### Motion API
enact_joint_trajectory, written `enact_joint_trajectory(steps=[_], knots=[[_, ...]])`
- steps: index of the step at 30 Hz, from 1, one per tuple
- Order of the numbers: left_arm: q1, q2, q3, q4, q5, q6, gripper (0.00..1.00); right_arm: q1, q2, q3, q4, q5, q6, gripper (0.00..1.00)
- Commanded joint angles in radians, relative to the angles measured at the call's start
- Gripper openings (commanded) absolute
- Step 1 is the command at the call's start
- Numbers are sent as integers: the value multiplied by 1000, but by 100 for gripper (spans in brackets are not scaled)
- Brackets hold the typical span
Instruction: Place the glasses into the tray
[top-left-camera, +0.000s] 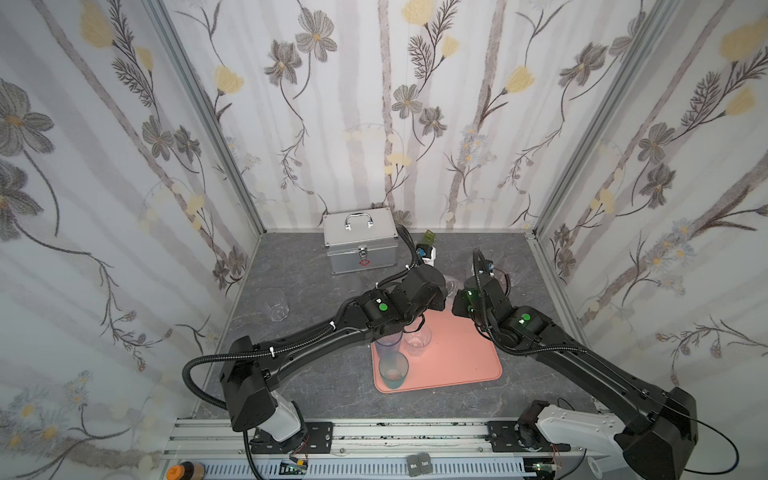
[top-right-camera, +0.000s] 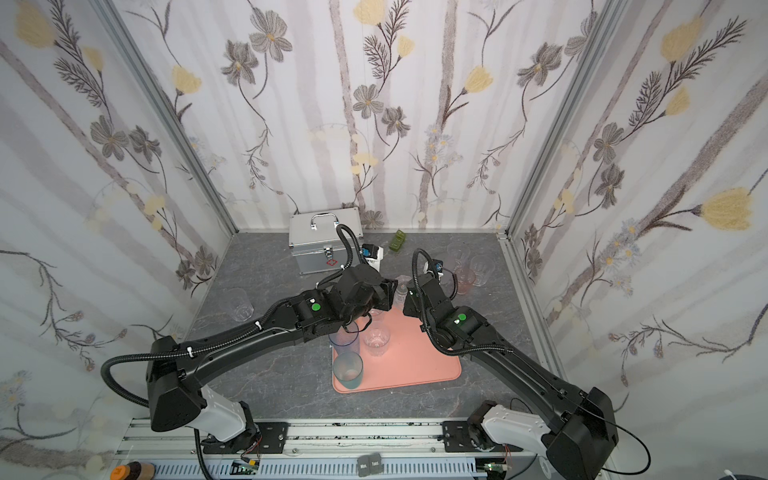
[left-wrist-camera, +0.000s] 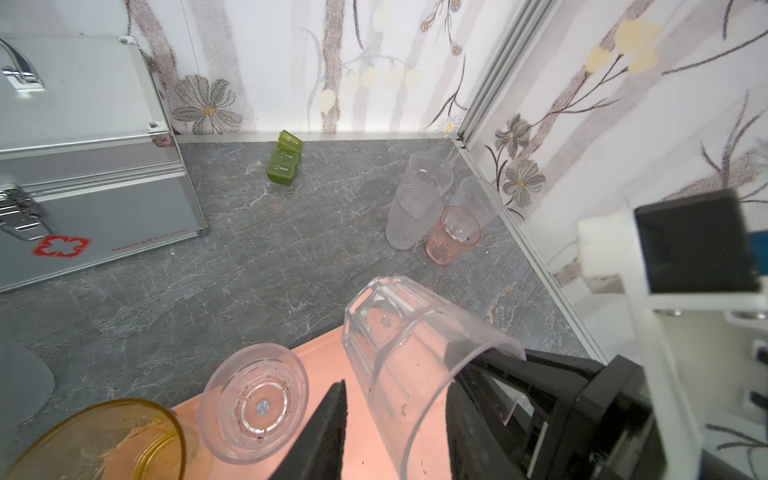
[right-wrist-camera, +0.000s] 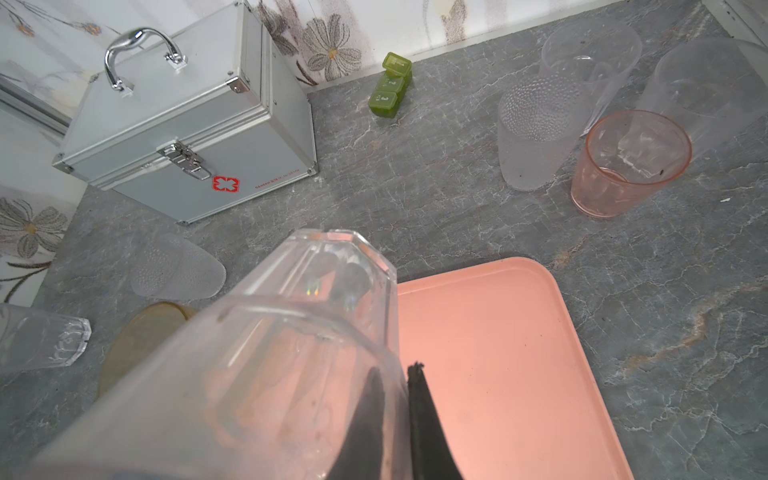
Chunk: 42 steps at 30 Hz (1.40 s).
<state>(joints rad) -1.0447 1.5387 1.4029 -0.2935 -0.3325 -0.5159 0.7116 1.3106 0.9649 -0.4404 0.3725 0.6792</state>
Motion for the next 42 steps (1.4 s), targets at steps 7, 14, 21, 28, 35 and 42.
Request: enact_joint_trajectory(steps=[7, 14, 21, 28, 35, 42], knots=[[59, -167, -176, 43, -111, 42, 54, -15, -11, -29, -147, -141, -85, 6], [175, -391, -456, 100, -160, 26, 63, -15, -51, -155, -303, -250, -121, 6], [256, -519, -612, 122, -169, -11, 66, 62, -21, -192, -309, -270, -78, 6], [276, -533, -654, 132, -165, -9, 67, 202, 90, -153, -301, -262, -38, 6], [295, -538, -666, 141, -155, 8, 68, 292, 208, -78, -305, -258, -25, 7], [311, -523, -672, 154, -143, 8, 70, 313, 274, -47, -301, -271, -30, 9]])
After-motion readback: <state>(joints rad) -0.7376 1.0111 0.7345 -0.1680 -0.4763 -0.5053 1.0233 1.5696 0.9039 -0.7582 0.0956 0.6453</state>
